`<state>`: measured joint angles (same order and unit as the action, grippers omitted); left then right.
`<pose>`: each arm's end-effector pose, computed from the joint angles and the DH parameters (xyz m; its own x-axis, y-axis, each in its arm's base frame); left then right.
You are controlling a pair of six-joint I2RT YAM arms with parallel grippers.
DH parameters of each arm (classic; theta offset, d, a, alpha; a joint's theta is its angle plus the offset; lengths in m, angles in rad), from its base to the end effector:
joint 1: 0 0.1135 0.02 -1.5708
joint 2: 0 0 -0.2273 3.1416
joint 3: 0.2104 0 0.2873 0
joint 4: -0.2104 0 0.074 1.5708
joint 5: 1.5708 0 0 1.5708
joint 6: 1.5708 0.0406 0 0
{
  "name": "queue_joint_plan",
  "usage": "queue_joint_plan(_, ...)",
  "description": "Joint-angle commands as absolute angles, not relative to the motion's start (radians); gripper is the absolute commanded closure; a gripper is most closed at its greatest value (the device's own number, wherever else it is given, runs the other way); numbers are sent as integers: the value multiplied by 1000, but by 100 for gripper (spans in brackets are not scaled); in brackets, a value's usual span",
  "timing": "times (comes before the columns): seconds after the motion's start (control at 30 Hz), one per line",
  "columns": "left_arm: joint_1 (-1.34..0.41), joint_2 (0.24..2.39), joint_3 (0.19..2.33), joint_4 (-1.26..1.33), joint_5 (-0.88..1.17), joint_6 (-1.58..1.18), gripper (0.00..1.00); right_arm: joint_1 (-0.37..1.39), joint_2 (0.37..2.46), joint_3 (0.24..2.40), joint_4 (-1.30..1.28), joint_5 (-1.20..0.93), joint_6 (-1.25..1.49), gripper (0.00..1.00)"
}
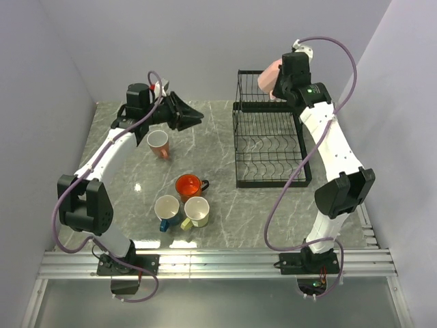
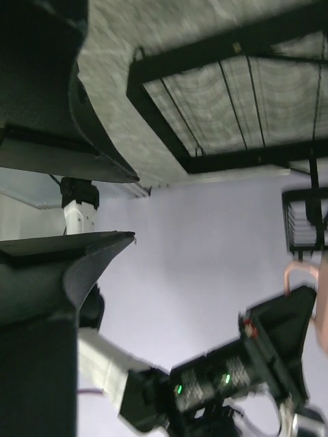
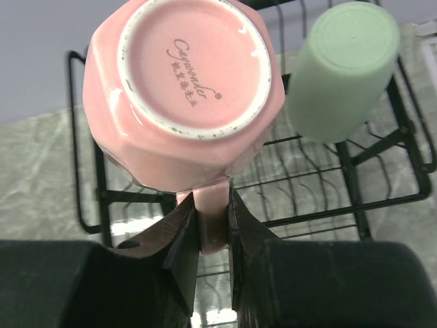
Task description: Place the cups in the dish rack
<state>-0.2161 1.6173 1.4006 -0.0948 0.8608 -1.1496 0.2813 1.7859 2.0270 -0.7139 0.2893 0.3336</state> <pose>0.3973 -0.1187 0.3080 -0.8934 -0.4129 -0.1771 0.0722 0.2570 -0.9637 0.4140 0.1076 0.4095 -0.4206 0.2052 -0.8838 0.1224 0.9780 0.1688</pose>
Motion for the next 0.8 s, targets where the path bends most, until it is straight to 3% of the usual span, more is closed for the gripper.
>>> queue_joint_plan(0.0, -213, 1582, 1376, -303, 766, -994, 60, 276, 1775, 2118, -604, 403, 281, 100)
queue_joint_plan(0.77, -209, 1537, 1355, -405, 718, -948, 61, 282, 1907, 2158, -577, 534, 209, 100)
